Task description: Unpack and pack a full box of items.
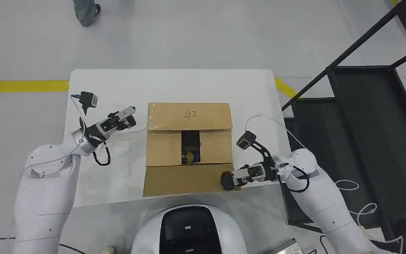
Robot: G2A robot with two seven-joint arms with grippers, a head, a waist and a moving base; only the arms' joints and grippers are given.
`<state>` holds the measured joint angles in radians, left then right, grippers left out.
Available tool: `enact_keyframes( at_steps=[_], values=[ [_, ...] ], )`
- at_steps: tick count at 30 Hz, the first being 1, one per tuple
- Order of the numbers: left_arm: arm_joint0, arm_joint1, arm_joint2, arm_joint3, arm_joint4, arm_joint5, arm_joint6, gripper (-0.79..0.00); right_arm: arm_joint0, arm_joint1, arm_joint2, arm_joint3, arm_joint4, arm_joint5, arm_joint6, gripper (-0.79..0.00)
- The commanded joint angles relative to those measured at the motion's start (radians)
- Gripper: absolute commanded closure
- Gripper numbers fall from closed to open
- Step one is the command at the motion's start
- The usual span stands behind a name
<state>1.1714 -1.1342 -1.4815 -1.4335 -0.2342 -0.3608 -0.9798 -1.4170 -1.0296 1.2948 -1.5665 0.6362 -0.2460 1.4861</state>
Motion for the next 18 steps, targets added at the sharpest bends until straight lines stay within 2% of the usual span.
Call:
enact_keyframes(
  at_steps=[1,11,18],
  values=[
    [-0.005,0.001,0.002,0.000,-0.012,-0.004,-0.007,-0.785,-0.021,0.003,-0.003,-0.014,-0.046,0.007,-0.021,-0.785],
    [-0.032,0.004,0.022,-0.011,-0.177,-0.001,-0.108,-0.785,-0.101,0.018,-0.005,-0.073,-0.283,0.015,-0.177,-0.785],
    [-0.031,0.001,0.070,0.016,-0.351,0.042,-0.252,-0.785,-0.144,0.026,0.010,-0.109,-0.436,0.012,-0.317,-0.785]
  ],
)
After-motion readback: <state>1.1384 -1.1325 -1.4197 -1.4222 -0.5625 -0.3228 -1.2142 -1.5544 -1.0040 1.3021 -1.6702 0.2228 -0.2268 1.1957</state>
